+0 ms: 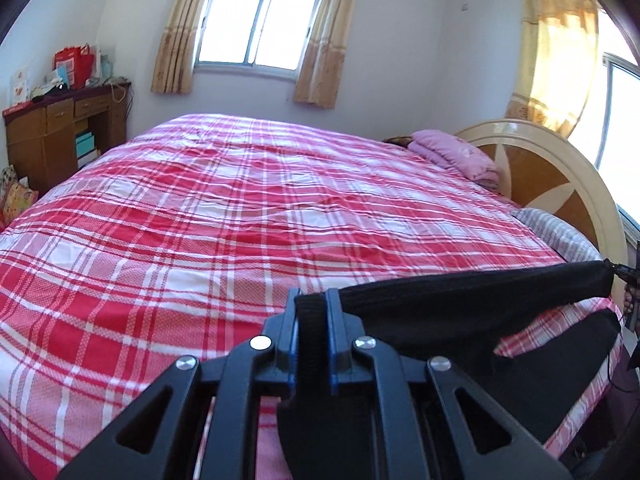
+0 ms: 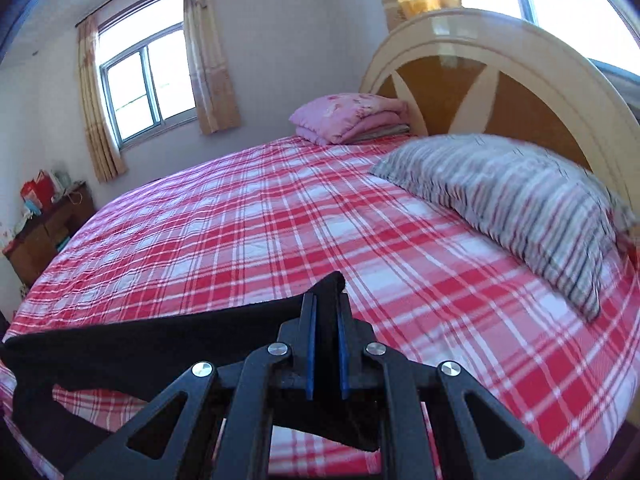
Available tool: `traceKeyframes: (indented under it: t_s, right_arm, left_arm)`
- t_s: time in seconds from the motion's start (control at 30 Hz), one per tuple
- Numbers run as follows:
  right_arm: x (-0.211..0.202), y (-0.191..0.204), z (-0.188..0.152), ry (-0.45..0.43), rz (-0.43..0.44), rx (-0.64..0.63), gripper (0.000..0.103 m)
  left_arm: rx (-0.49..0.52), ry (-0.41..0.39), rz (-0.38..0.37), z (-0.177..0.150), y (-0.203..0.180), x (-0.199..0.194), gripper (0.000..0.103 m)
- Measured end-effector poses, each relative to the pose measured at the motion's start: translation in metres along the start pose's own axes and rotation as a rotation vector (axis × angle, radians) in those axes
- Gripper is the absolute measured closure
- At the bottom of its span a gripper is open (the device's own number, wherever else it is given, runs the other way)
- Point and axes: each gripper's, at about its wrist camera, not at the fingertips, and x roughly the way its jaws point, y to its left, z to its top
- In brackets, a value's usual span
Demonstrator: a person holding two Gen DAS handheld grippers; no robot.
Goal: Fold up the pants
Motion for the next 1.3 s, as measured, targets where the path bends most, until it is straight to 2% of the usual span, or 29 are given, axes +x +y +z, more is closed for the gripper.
traceKeyframes:
  t_s: [0.33,0.57,0.8,0.9,1.0,1.07,1.13,1.23,1.3]
  right_arm:
    - [-0.033,-0.033,-0.066,0.006,-0.008,0.067,0.094]
    - [-0.051,-0.046,-0.093,0.020,-0.014,0.083,0.094]
    - [-0.062,-0.057,-0.109,0.029,-0.024,0.108,0.093]
    - [-0.066,-0.063,-0.113,0.041,-0.050,0.108,0.075]
    - [-0.076,-0.072,-0.115,0.034,-0.086,0.109,0.073]
    - [-0.085,-0.080,-0.116,0.026,-0.116,0.131,0.073]
    - [-0.093,-0.086,-0.117,0.015,-0.130,0.172,0.072]
    - [-0.109,-0.082,-0.117,-0.025,-0.131,0.194,0.071]
    - [-0.115,-0.064,-0.115,-0.047,-0.117,0.156,0.071]
  left_arm:
    - [0.058,0.013,-0.033,-0.057,-0.012,-0.043,0.091]
    - [0.141,0.036,-0.029,-0.089,-0.016,-0.055,0.088]
    - [0.158,0.044,-0.033,-0.101,-0.010,-0.061,0.084]
    - [0.173,0.053,-0.018,-0.104,-0.011,-0.061,0.077]
    - [0.197,0.065,0.014,-0.108,-0.007,-0.064,0.064]
    - [0.209,0.068,0.038,-0.111,-0.004,-0.068,0.049]
    - [0.213,0.071,0.058,-0.114,0.001,-0.074,0.043]
    - [0.207,0.085,0.086,-0.119,0.012,-0.083,0.043]
    - [0.197,0.091,0.114,-0.122,0.019,-0.090,0.043]
